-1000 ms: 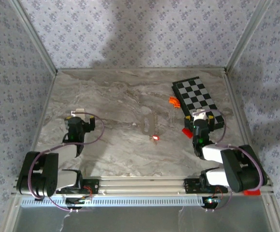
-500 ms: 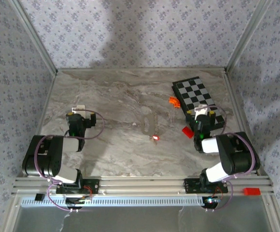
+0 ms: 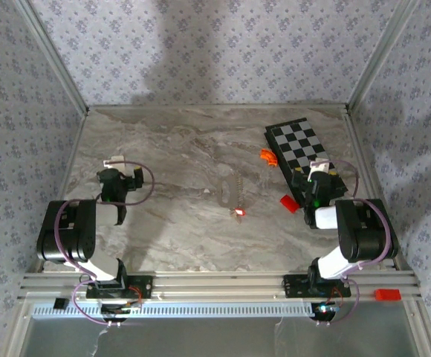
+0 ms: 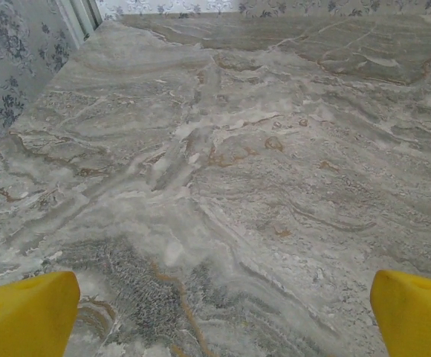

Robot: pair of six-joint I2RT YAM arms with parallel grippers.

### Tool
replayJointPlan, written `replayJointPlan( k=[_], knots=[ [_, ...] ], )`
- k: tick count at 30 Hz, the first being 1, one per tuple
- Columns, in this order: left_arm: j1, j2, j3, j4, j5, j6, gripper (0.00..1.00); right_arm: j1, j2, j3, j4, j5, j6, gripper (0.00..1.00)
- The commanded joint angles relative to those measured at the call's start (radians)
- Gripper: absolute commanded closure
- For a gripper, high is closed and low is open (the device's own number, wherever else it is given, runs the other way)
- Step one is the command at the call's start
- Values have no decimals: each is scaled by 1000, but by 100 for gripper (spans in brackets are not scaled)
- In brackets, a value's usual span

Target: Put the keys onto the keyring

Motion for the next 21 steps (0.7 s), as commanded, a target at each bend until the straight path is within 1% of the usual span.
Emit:
replayJointPlan(
  k=[1, 21],
  knots=[
    [4, 3, 18, -11, 32, -18, 0, -8, 6, 22, -2, -5, 17, 0],
    [2, 3, 19, -12, 32, -19, 0, -7, 5, 18, 3, 3, 15, 0]
  ],
)
